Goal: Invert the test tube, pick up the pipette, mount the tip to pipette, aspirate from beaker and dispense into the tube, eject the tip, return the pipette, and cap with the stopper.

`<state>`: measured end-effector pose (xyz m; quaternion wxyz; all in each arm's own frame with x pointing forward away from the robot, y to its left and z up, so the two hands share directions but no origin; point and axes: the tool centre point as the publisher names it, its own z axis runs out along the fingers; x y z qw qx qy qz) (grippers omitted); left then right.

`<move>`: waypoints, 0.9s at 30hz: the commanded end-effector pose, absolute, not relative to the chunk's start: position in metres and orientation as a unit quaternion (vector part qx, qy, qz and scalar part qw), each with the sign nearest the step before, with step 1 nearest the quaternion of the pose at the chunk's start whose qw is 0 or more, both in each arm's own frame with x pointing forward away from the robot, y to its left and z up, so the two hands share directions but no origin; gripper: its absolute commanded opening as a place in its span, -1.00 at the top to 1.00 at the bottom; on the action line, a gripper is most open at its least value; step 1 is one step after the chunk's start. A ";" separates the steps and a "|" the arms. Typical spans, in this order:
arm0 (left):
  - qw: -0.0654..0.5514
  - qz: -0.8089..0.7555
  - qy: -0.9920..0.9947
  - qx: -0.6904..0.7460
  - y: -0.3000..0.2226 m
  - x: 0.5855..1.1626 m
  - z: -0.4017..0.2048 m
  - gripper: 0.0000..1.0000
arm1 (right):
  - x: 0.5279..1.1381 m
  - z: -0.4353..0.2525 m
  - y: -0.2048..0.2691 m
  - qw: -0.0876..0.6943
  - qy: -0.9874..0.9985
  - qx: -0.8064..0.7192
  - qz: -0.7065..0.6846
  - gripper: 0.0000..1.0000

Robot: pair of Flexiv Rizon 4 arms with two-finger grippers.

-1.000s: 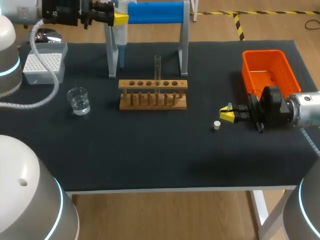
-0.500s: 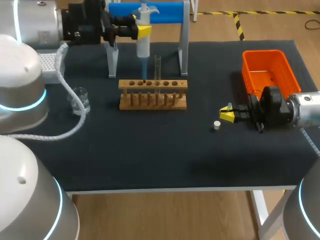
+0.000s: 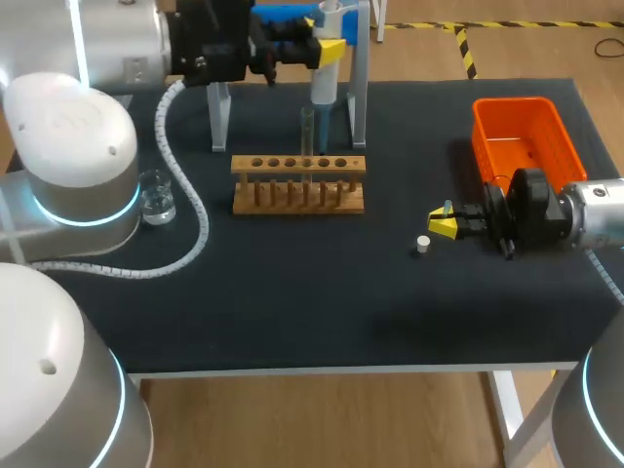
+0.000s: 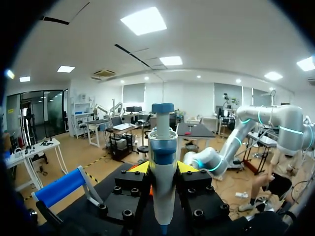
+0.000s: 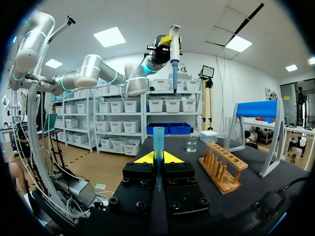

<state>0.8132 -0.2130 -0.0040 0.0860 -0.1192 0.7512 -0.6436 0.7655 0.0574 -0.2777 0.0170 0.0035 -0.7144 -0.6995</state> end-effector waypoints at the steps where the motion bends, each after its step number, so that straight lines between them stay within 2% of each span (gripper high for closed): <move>1: 0.084 -0.643 0.752 -0.120 -0.232 0.822 0.002 1.00 | 0.765 -0.278 0.057 0.016 -0.715 0.003 -0.699 1.00; 27: 0.100 -0.660 0.736 -0.116 -0.227 0.824 0.010 1.00 | 0.765 -0.278 0.057 0.016 -0.715 0.003 -0.699 1.00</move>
